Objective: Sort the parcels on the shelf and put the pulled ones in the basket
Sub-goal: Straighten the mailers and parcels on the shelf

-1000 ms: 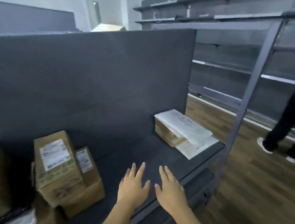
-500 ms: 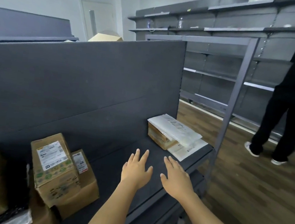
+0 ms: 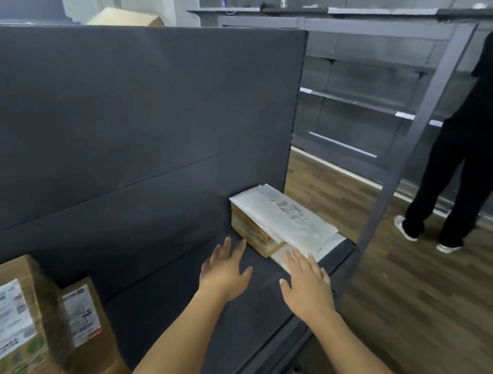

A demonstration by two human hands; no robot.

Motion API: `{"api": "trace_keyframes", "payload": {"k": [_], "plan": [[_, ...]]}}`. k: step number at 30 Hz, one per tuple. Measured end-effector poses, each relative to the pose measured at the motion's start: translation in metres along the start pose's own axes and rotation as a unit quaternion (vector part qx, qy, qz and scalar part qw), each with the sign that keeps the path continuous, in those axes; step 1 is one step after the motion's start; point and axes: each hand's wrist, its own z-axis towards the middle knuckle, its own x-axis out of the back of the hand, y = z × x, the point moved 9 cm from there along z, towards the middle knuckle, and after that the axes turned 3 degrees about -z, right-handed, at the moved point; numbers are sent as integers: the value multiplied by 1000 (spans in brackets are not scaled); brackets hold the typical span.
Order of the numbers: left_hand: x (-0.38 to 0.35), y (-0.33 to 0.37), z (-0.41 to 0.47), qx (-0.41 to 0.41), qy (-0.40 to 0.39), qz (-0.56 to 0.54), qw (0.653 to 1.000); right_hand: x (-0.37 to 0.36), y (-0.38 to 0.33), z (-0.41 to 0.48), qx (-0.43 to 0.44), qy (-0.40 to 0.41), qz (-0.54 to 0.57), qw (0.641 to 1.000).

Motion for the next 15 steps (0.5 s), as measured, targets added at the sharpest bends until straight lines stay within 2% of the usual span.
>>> {"api": "trace_keyframes", "payload": {"k": [5, 9, 12, 15], "plan": [[0, -12, 67, -22, 3, 21, 1000, -1, 4, 60, 0, 33, -65, 997], [0, -20, 109, -26, 4, 8, 1000, -17, 22, 97, -44, 11, -71, 996], [4, -22, 132, -24, 13, -40, 999, -31, 38, 114, -80, -25, -53, 995], [10, -24, 153, 2, 36, -161, 986, -42, 55, 126, -115, -41, -26, 992]]}}
